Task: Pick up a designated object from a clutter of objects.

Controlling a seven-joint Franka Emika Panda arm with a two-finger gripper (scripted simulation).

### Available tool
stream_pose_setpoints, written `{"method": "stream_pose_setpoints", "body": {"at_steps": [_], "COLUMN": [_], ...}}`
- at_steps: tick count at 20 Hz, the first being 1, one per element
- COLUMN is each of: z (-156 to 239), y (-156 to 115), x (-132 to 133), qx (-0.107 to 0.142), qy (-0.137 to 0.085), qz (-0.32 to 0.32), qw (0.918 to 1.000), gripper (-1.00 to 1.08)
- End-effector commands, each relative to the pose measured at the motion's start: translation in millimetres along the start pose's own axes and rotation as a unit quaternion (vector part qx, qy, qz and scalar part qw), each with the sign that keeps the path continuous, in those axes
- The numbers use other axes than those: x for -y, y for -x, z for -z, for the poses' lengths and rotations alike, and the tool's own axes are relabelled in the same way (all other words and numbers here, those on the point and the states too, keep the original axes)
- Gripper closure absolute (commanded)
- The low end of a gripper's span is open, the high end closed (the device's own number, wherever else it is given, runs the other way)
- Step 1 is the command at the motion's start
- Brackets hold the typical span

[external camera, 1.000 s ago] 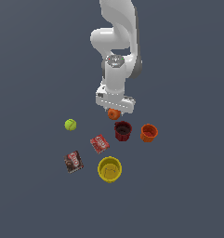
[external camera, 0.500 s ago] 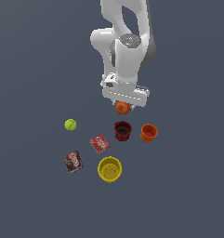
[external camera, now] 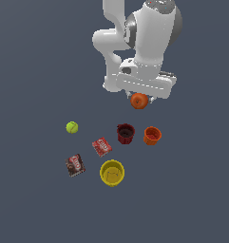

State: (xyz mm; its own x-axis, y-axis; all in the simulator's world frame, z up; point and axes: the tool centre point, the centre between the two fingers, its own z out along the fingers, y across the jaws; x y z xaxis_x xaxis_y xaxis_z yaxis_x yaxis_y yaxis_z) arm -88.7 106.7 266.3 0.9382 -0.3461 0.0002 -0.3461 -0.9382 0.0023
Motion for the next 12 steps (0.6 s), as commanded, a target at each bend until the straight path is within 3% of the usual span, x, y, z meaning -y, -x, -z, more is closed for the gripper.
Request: {"method": "stream_pose_setpoints", "body": {"at_steps": [1, 12], "z": [23, 100], "y": [-3, -18], "x": [15, 68], "qx": [0.0, 0.0], "qy": [0.0, -0.001], "qz": [0.0, 0.0], "qw": [1.0, 1.0], "gripper": [1.08, 1.08]}}
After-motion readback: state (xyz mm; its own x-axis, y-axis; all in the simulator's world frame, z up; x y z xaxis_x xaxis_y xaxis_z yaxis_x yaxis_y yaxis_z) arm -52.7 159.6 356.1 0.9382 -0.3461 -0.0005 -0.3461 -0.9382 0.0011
